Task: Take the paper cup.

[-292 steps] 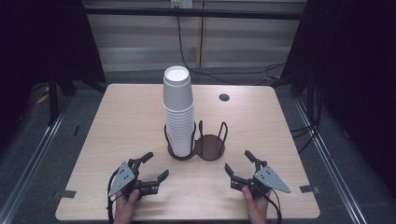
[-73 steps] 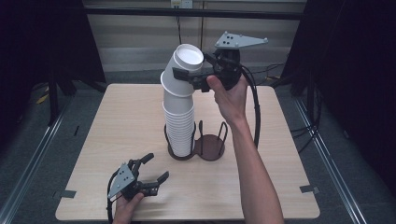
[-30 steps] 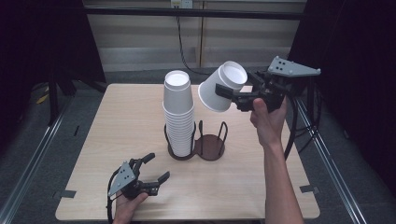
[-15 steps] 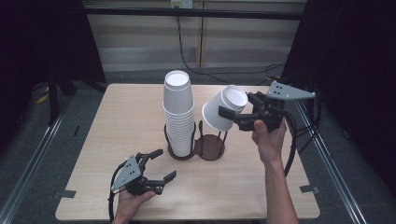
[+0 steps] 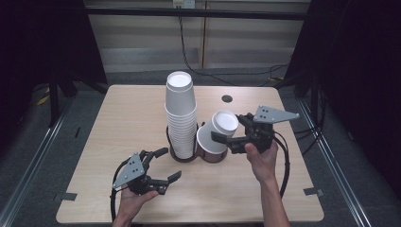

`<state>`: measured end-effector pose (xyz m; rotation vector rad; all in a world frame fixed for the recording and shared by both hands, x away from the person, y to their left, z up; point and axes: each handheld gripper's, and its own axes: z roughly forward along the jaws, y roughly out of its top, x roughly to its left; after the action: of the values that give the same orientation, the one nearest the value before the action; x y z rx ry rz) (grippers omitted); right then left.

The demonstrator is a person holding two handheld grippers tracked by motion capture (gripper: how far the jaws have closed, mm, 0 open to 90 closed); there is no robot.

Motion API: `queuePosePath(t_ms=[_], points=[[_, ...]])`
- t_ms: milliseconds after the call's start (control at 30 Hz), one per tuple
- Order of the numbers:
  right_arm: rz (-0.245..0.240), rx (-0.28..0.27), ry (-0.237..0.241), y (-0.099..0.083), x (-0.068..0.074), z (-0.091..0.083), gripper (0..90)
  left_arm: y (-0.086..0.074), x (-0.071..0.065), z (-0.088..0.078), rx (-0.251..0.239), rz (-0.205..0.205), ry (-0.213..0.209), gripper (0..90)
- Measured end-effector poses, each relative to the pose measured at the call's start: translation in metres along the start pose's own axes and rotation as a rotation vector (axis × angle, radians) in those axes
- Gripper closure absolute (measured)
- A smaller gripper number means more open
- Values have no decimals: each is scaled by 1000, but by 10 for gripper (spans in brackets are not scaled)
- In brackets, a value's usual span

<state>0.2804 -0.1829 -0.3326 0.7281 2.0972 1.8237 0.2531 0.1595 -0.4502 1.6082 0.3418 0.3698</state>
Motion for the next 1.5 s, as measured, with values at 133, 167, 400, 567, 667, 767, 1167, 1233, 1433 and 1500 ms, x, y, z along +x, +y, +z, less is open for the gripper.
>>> queuePosePath(t_ms=[133,167,400,567,667,767,1167,1233,1433,1500], points=[[7,14,14,-12,5,5,220,1,0,1,0,1,-6,158],[9,17,18,-15,6,6,220,1,0,1,0,2,-11,158],[15,39,25,-30,12,11,221,2,0,4,7,-3,-37,155],[26,48,36,-40,15,14,222,4,-3,8,12,-8,-74,155],[32,51,40,-45,16,16,222,7,-4,10,11,3,-88,155],[36,55,48,-50,18,19,222,8,-5,11,8,7,-96,154],[40,65,88,-65,27,26,223,2,-9,21,25,4,-139,154],[40,70,96,-66,28,28,222,1,-10,23,21,-1,-146,154],[54,67,114,-73,29,33,222,0,-9,26,25,-8,-156,154],[59,69,118,-76,29,34,222,-1,-9,28,29,-11,-162,154]])
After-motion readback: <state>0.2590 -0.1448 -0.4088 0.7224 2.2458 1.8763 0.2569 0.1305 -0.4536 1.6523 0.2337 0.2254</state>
